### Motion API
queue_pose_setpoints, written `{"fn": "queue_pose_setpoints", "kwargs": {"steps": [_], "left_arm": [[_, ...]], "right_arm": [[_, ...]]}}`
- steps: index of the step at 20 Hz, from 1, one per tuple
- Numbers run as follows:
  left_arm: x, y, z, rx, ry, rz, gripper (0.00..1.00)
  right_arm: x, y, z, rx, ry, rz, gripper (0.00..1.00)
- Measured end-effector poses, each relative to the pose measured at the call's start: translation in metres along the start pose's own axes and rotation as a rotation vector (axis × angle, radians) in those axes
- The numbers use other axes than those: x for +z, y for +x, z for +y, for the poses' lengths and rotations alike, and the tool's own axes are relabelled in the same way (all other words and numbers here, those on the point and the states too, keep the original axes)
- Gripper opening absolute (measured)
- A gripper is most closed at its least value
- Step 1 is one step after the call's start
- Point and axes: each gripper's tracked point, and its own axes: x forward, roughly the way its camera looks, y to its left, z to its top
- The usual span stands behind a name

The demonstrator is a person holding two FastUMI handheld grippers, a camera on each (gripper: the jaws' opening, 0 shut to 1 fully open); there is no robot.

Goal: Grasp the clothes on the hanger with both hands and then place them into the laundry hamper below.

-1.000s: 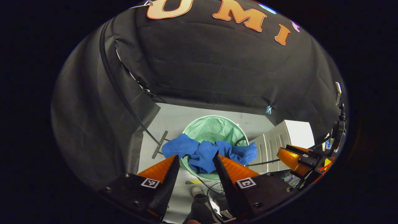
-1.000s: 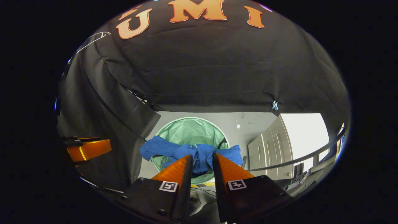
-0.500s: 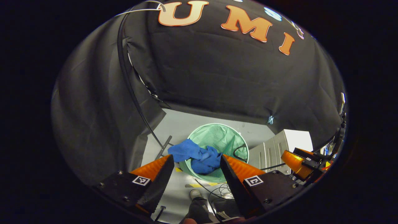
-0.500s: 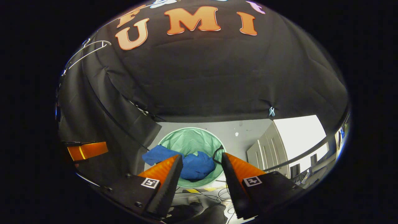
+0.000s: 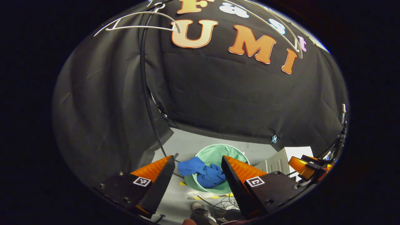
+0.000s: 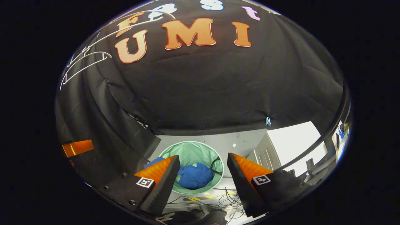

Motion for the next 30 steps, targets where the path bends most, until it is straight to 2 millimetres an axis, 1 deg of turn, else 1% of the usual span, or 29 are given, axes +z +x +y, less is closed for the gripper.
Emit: {"fn": "queue_pose_setpoints", "kwargs": {"steps": [4,7,9,11,13,17,18,20,21,24,25,26,30], "left_arm": [[0.02,-0.029,0.012,0.022,0.021,-0.091,0.95],[0.043,-0.049,0.018,0.038,0.036,-0.177,0.95],[0.056,-0.063,0.013,0.028,0.034,-0.241,0.95],[0.08,-0.073,0.006,0.007,0.022,-0.32,0.95],[0.095,-0.092,0.006,-0.007,0.019,-0.376,0.95],[0.128,-0.112,-0.002,-0.017,0.038,-0.485,0.95],[0.134,-0.116,-0.005,-0.023,0.035,-0.501,0.95],[0.145,-0.124,-0.01,-0.038,0.021,-0.528,0.94],[0.152,-0.129,-0.011,-0.044,0.014,-0.542,0.92],[0.17,-0.144,-0.01,-0.038,0.011,-0.598,0.92],[0.175,-0.146,-0.006,-0.031,0.013,-0.621,0.98],[0.178,-0.151,-0.004,-0.023,0.014,-0.64,0.92],[0.185,-0.163,-0.004,-0.033,-0.001,-0.68,0.91]], "right_arm": [[0.031,-0.016,0.001,-0.008,0.029,-0.078,0.99],[0.056,-0.031,0.006,0.0,0.024,-0.145,0.99],[0.073,-0.044,0.009,0.0,0.005,-0.189,0.99],[0.088,-0.056,0.012,0.004,-0.007,-0.228,0.99],[0.102,-0.068,0.02,0.017,-0.006,-0.262,0.99],[0.122,-0.089,0.013,-0.014,-0.074,-0.34,0.99],[0.128,-0.091,0.017,-0.006,-0.075,-0.358,0.99],[0.139,-0.101,0.024,0.012,-0.061,-0.402,0.98],[0.145,-0.106,0.025,0.013,-0.065,-0.427,0.98],[0.162,-0.125,0.032,0.027,-0.087,-0.488,0.98],[0.168,-0.129,0.033,0.033,-0.092,-0.509,0.98],[0.173,-0.134,0.035,0.037,-0.094,-0.528,0.89],[0.187,-0.15,0.041,0.046,-0.099,-0.581,0.89]]}}
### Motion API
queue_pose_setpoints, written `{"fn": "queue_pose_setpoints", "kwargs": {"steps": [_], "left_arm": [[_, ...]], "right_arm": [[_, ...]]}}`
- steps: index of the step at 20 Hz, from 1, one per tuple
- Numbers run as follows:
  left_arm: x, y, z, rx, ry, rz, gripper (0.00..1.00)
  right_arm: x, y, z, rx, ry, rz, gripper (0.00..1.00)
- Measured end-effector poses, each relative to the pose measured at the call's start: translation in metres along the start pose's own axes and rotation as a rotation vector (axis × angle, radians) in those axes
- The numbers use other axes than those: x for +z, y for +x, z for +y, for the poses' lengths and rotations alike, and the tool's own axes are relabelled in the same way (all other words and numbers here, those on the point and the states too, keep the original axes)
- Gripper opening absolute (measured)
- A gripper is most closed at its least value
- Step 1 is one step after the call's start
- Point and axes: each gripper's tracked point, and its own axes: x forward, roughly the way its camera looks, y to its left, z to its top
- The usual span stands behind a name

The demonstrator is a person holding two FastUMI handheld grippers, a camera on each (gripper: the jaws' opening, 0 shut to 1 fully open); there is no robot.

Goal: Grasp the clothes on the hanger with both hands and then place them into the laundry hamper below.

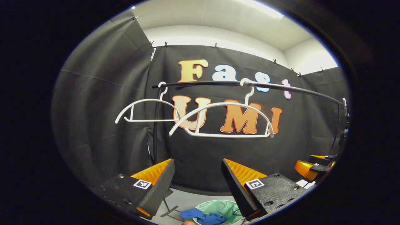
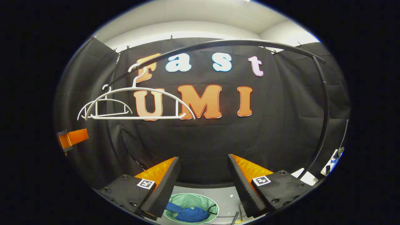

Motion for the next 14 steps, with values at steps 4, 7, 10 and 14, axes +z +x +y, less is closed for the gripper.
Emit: {"fn": "queue_pose_setpoints", "kwargs": {"steps": [4,7,10,14], "left_arm": [[0.013,-0.003,0.004,0.007,0.005,-0.034,0.91],[0.009,-0.005,0.002,0.008,0.007,-0.023,0.97],[0.003,-0.003,0.002,0.005,0.003,-0.009,0.92],[-0.004,-0.001,0.01,0.012,0.014,0.003,0.92]], "right_arm": [[0.011,-0.006,0.004,0.01,-0.009,-0.039,0.89],[0.011,-0.005,0.005,0.01,-0.02,-0.039,0.89],[0.007,-0.004,0.004,0.008,-0.014,-0.032,0.89],[0.004,-0.002,0.004,0.003,-0.009,-0.022,0.89]]}}
